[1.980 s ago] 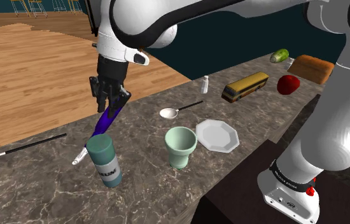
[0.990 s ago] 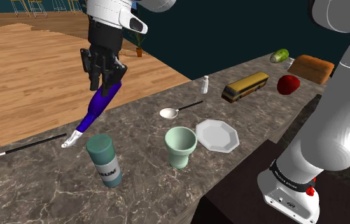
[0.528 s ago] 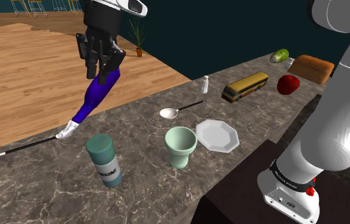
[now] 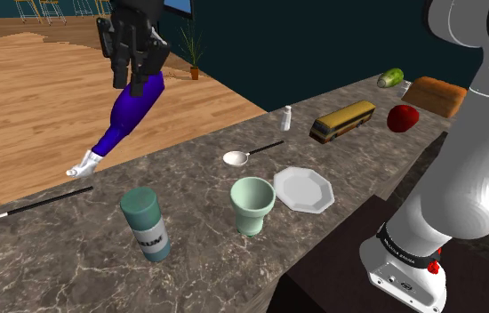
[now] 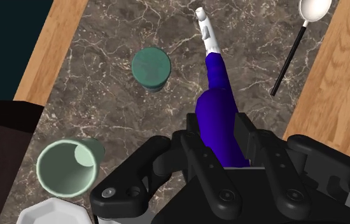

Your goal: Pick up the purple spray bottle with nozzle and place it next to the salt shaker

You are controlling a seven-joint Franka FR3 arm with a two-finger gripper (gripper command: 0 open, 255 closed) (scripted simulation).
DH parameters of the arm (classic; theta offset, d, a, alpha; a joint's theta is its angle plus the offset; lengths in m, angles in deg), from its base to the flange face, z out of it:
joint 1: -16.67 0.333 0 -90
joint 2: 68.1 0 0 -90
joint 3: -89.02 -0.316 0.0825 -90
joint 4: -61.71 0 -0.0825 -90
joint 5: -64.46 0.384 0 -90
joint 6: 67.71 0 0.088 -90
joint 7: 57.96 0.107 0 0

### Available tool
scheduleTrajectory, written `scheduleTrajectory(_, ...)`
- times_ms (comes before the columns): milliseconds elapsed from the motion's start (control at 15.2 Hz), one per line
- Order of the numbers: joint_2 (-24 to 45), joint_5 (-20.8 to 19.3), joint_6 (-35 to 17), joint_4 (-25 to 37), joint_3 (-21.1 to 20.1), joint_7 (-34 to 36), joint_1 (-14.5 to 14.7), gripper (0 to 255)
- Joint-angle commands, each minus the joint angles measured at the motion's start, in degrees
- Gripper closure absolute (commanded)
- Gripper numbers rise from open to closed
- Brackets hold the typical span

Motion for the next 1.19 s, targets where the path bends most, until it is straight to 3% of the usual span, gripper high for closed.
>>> scheduleTrajectory(0,0.39,-0.35,1.66,2.07,-0.06,0.56,0.22,255)
scheduleTrajectory(264,1.68,-1.33,4.78,6.47,-0.17,1.72,0.88,255)
scheduleTrajectory(660,-3.09,3.59,3.80,-1.07,2.79,-7.99,-5.98,255)
scheduleTrajectory(1122,-5.05,6.42,3.99,-5.65,6.84,-18.20,-11.81,255)
